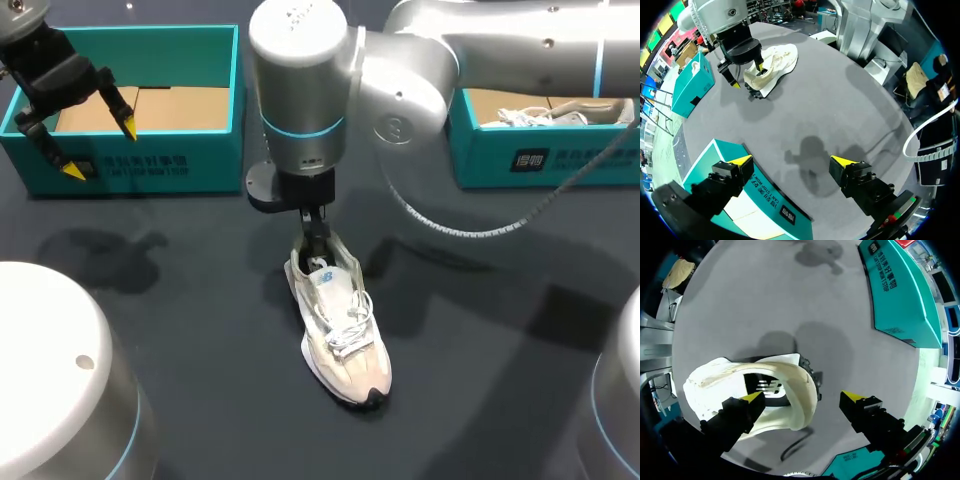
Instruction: Take the shoe out of the shoebox, open the shoe tongue, remove and reinsert the insole, then place the shoe into the shoebox
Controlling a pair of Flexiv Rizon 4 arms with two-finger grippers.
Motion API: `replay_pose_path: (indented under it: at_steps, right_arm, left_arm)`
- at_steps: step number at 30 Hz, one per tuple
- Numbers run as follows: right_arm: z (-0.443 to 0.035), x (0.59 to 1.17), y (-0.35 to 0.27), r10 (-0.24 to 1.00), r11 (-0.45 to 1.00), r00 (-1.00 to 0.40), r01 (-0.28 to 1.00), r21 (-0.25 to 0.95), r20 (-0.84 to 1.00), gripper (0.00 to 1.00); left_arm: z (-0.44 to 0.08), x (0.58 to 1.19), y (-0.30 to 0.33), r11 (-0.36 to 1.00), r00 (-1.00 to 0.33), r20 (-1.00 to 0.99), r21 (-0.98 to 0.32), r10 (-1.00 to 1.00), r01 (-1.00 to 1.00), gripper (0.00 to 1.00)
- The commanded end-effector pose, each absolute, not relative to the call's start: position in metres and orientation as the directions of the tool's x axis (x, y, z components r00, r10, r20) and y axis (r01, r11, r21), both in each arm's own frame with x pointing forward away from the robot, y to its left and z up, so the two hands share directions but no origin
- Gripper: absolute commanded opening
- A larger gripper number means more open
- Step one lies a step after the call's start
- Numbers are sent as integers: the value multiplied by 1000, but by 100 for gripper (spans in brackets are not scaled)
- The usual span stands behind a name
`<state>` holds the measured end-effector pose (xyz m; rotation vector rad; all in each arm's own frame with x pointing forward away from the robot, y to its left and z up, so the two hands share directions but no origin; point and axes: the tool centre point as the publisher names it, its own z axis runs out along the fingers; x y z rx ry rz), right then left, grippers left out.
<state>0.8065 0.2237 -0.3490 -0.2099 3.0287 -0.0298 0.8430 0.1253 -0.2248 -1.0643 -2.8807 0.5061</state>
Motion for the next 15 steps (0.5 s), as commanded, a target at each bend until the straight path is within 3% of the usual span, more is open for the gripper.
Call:
replay_pose_path:
  at_steps: [1, 7, 10, 12, 15]
  right_arm:
    - [-360, 812, 223, -140, 990, -986, -138, -20, -91, 100]
    - [-369, 819, 223, -145, 989, -986, -145, -6, -83, 97]
    - [-372, 822, 225, -145, 989, -987, -146, -4, -75, 66]
    - [-374, 823, 226, -147, 989, -987, -147, -6, -70, 53]
    - [-377, 823, 227, -147, 989, -987, -147, -6, -62, 45]
  left_arm:
    - [-224, 843, 126, 714, -766, -82, -309, 638, 628, 100]
    - [-224, 843, 126, 714, -766, -82, -309, 638, 628, 100]
    - [-224, 843, 126, 714, -766, -82, -309, 638, 628, 100]
    - [-224, 843, 126, 714, -766, -82, -309, 638, 628, 100]
    - [-224, 843, 126, 714, -766, -82, -309, 638, 628, 100]
